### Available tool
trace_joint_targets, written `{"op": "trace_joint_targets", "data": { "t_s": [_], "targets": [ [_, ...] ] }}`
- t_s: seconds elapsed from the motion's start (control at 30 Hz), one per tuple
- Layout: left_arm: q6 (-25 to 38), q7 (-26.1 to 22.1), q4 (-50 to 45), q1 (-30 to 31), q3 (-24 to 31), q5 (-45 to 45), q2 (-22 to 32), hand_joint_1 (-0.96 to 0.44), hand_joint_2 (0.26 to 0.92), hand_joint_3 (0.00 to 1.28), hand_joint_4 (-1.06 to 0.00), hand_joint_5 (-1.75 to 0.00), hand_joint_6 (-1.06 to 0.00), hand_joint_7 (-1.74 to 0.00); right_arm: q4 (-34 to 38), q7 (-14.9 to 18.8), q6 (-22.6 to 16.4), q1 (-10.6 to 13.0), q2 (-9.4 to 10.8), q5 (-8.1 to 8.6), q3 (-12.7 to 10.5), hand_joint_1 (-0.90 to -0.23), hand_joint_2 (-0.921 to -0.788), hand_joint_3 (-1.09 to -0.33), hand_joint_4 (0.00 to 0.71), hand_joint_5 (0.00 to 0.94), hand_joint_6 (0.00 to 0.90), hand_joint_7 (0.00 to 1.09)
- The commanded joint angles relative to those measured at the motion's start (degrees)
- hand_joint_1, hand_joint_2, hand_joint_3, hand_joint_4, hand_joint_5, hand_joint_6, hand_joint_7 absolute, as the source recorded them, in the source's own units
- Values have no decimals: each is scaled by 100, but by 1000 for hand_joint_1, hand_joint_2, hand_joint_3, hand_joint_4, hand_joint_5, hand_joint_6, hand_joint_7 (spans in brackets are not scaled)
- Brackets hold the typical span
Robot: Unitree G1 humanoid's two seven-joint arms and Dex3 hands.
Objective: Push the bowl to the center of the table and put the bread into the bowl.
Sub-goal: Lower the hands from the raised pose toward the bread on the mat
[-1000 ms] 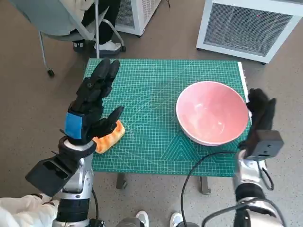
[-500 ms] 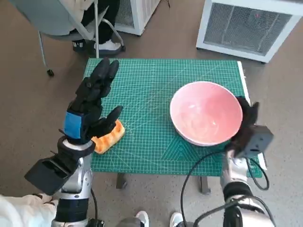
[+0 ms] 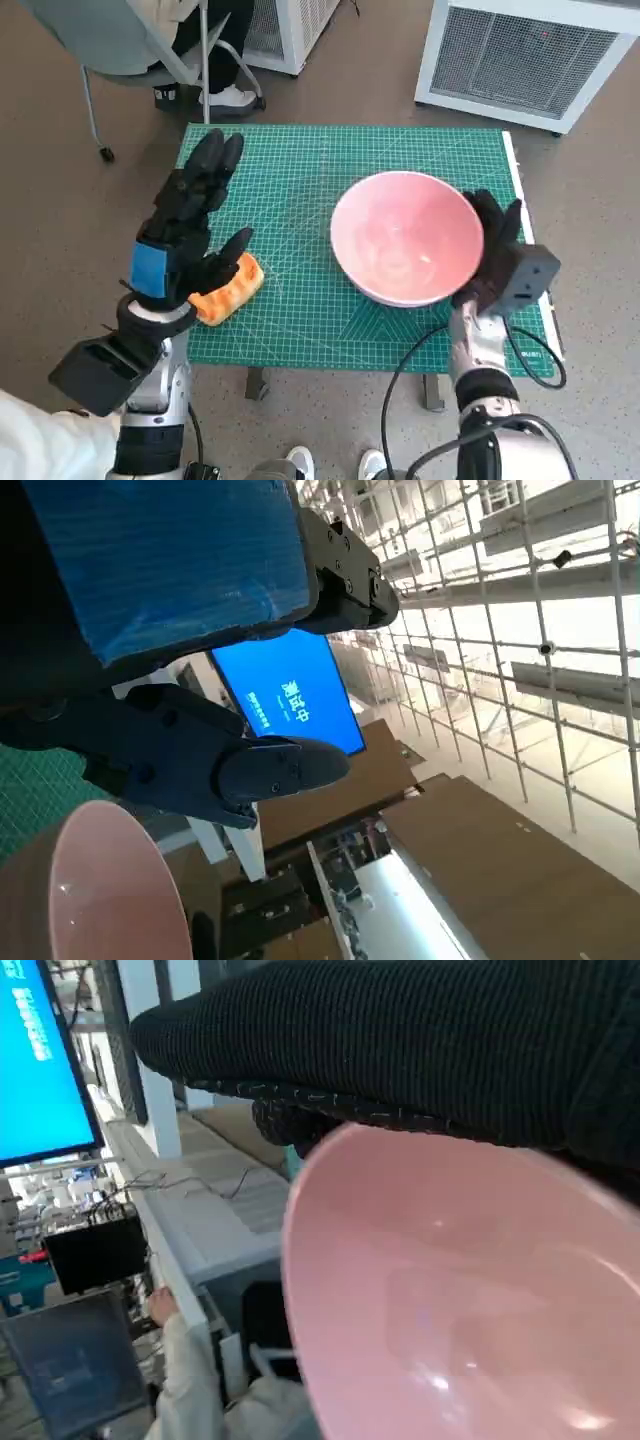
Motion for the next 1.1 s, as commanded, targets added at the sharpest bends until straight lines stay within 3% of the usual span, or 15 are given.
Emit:
{"op": "trace_joint_targets", "data": {
  "t_s": [0.03, 0.33, 0.57, 0.63, 0.83, 0.97, 1.1],
  "targets": [
    [-33, 5, -73, 88, 63, -44, 55, -369, 921, 351, -331, -2, -402, -30, 117, -76, 232, -149, 162, 26, -19, -447, -921, -880, 313, 18, 41, 671],
    [-32, 10, -56, 130, 128, -70, 71, -365, 921, 349, -328, 0, -412, -27, 187, 30, 625, -554, 369, 132, -139, -436, -921, -888, 287, 4, 38, 678],
    [-55, 33, -60, 206, 171, -43, 80, -363, 921, 348, -325, 0, -415, -24, 214, 157, 787, -676, 390, 140, -174, -407, -921, -879, 274, 0, 30, 666],
    [-61, 48, -80, 245, 187, -11, 88, -364, 921, 348, -323, 0, -416, -23, 213, 108, 798, -691, 360, 72, -128, -398, -921, -871, 276, 2, 33, 663],
    [-3, 339, -192, 401, 277, 584, 274, -392, 921, 355, -331, -4, -415, -18, 145, -264, 589, -754, 202, -347, 218, -425, -921, -843, 291, 9, 48, 655],
    [932, 735, -788, 671, 355, 1675, 673, -416, 921, 370, -326, -2, -409, -14, 36, -423, 124, -805, 124, -571, 420, -437, -921, -843, 286, 6, 28, 677],
    [2137, 781, -1533, 892, 296, 2368, 904, -456, 921, 352, -303, 0, -401, -8, -105, -340, -479, -844, 58, -704, 583, -443, -921, -849, 282, 3, 7, 703]
  ]
}}
